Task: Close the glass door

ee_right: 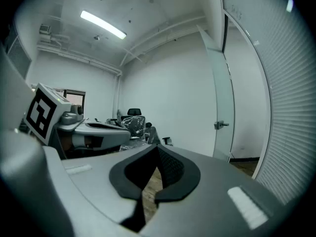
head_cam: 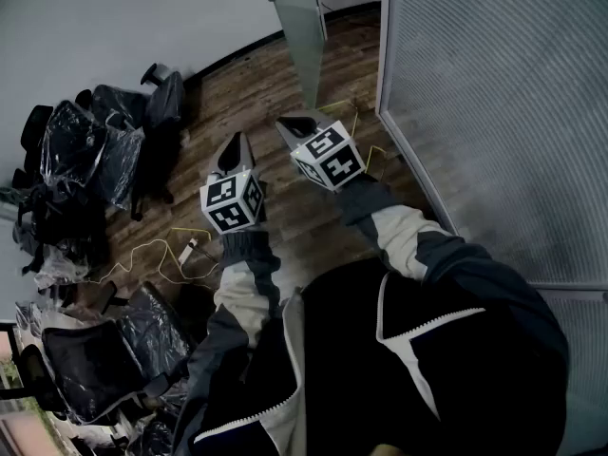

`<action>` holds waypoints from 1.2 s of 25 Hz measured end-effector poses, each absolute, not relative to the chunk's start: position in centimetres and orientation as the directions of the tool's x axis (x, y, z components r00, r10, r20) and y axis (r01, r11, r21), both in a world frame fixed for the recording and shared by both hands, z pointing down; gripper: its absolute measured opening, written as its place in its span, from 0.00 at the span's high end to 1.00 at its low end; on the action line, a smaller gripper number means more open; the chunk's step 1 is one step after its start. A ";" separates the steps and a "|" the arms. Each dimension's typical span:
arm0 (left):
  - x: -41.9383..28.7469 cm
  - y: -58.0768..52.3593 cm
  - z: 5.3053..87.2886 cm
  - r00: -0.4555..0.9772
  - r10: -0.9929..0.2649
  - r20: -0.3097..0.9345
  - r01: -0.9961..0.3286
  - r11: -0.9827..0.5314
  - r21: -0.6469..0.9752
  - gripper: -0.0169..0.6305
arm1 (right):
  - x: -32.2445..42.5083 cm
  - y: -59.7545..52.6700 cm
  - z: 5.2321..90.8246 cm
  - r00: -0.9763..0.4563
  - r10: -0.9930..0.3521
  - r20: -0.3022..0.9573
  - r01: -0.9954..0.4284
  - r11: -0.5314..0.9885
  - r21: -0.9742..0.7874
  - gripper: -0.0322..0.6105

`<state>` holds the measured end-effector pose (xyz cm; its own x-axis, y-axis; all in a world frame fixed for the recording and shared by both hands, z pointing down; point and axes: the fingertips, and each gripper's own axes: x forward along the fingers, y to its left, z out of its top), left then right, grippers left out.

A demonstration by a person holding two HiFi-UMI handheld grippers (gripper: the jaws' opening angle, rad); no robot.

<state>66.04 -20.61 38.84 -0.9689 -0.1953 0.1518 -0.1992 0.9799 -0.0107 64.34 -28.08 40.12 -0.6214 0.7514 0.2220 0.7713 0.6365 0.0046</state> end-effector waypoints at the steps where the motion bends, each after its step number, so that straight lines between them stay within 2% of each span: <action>1: 66.1 -20.8 39.0 -0.969 -0.194 0.152 -0.198 0.980 -0.010 0.98 | 64.4 -28.2 40.1 -0.619 0.755 0.218 0.775 0.632 0.008 0.95; 11: 65.3 -22.1 39.7 -0.964 -0.213 0.162 -0.218 0.976 -0.012 0.98 | 64.3 -29.0 40.7 -0.603 0.774 0.193 0.784 0.620 -0.035 0.94; 13: 65.2 -22.1 39.4 -0.966 -0.212 0.150 -0.215 0.977 0.001 0.98 | 64.2 -28.8 40.8 -0.599 0.774 0.204 0.787 0.616 -0.024 0.94; 17: 65.1 -22.1 39.9 -0.968 -0.207 0.140 -0.207 0.978 0.009 0.98 | 64.6 -28.9 41.2 -0.576 0.786 0.226 0.808 0.589 0.012 0.85; 30: 64.0 -17.9 42.8 -0.966 -0.206 0.153 -0.196 0.978 0.077 0.98 | 63.8 -26.2 44.3 -0.516 0.785 0.344 0.845 0.533 0.051 0.85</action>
<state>64.02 -17.93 42.78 -0.9665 -0.2059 0.1532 -0.1961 0.9776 0.0771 63.85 -26.22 44.29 -0.5160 0.7847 0.3436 0.8446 0.5330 0.0512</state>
